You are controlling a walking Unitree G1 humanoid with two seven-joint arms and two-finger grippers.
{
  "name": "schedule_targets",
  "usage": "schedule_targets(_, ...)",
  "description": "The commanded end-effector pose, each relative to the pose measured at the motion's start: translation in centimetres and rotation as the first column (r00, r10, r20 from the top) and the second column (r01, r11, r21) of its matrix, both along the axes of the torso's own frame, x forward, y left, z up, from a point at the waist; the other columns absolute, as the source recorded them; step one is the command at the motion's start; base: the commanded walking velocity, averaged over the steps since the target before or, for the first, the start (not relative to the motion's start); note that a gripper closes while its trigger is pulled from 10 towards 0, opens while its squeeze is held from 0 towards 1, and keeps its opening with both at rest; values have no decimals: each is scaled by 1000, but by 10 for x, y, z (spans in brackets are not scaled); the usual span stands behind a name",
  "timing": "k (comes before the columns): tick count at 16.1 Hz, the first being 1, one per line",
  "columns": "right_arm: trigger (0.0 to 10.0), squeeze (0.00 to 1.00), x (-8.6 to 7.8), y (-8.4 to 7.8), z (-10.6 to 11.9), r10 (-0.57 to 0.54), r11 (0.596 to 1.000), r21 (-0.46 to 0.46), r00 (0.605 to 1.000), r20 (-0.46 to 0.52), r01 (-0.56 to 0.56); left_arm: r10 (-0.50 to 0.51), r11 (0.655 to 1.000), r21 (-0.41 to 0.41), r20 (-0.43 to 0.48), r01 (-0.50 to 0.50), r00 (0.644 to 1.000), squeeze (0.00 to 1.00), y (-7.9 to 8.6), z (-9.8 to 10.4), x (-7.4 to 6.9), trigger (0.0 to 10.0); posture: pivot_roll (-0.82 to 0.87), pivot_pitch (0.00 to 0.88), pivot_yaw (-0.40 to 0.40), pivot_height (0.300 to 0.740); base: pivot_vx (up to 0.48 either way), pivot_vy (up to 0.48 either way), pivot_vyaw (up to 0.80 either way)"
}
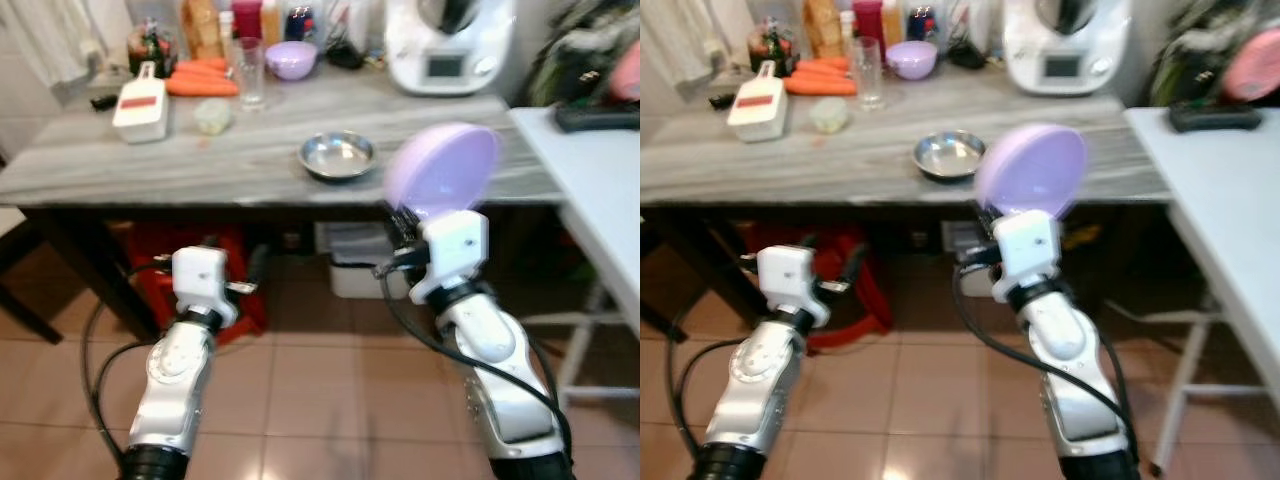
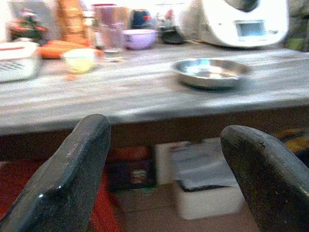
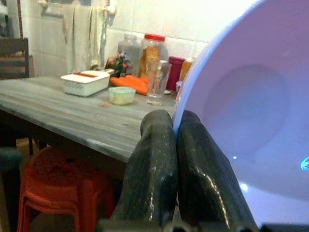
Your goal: Setting the table
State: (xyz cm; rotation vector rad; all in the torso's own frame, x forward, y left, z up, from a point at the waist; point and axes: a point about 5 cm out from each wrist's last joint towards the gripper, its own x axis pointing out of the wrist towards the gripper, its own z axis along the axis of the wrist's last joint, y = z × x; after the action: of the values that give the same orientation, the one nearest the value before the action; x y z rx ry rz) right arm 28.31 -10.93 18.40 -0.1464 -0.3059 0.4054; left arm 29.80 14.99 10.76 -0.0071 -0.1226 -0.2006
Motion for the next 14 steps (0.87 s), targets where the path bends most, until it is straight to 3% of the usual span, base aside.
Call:
schedule_targets(1, 10000, 0, 0, -6, 4, -20, 1000, 1, 1000, 17, 20, -20, 1000, -10, 9, 20, 1000, 0, -7, 3, 1, 10000, -83, 73, 62, 740, 480, 0, 0)
schedule_targets(14, 10000, 0, 1, -2, 6, 17, 1000, -26, 1000, 20, -16, -22, 1000, -17, 11, 22, 1000, 0, -8, 3, 1, 10000, -88, 78, 65, 740, 472, 0, 0)
